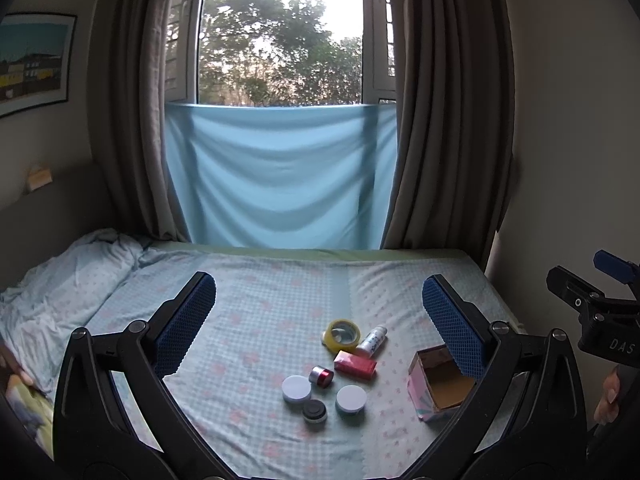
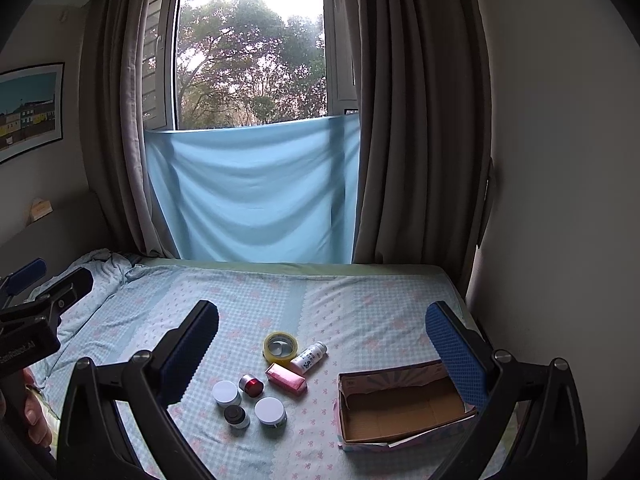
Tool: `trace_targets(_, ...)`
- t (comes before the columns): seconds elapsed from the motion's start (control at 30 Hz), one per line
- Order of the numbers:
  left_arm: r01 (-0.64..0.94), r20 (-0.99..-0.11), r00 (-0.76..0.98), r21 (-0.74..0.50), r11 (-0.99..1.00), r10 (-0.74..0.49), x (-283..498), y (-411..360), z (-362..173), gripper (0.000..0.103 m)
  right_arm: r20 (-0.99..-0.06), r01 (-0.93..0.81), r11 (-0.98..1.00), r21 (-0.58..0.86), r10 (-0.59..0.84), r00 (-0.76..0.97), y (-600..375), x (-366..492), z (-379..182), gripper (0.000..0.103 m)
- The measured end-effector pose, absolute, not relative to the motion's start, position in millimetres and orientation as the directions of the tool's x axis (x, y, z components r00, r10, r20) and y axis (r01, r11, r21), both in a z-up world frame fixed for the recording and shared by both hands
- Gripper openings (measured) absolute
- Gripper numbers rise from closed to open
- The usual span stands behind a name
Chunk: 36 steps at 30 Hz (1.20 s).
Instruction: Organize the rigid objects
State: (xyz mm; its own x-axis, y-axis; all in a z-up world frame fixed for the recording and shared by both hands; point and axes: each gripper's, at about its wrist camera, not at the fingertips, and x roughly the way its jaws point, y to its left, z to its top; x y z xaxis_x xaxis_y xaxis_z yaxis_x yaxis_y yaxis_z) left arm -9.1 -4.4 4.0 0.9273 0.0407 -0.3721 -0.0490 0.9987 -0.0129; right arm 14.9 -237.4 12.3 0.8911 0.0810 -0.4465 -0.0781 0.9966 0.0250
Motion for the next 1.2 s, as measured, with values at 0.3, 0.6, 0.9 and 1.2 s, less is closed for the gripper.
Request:
trace_targets(0.3,-0.049,-0.368,0.929,-0.011,0.999,0.042,-7.7,-4.4,4.6,0.103,-0.444,-0.078,0.997,0.028,0.082,0.892,-238.5,17.5,14.3,0.103)
trace_targets(0.6,-0.046,-0.371,0.928,-0.012,0.999,0.038,-6.7,-6.6,4.5,0.103,-0.445,-0.079,0.996,0.030,0.084,0.892,-239.5,17.8,13.7,0.103)
trace_targets(0.9,-0.043,-0.372,0.928,-0.012,0.999,0.036,-5.5,-8.3,4.0,0.103,-0.436,-0.081,0.996,0.039,0.090,0.895,-243.2,18.3,13.6,0.103)
trace_targets(1.2,-0.041,-0.374,0.927,-0.012,0.999,0.034,-4.7,-9.6,2.2,0.103,-0.431,-0.075,0.996,0.054,0.091,0.898,-247.2,21.1,12.1,0.103)
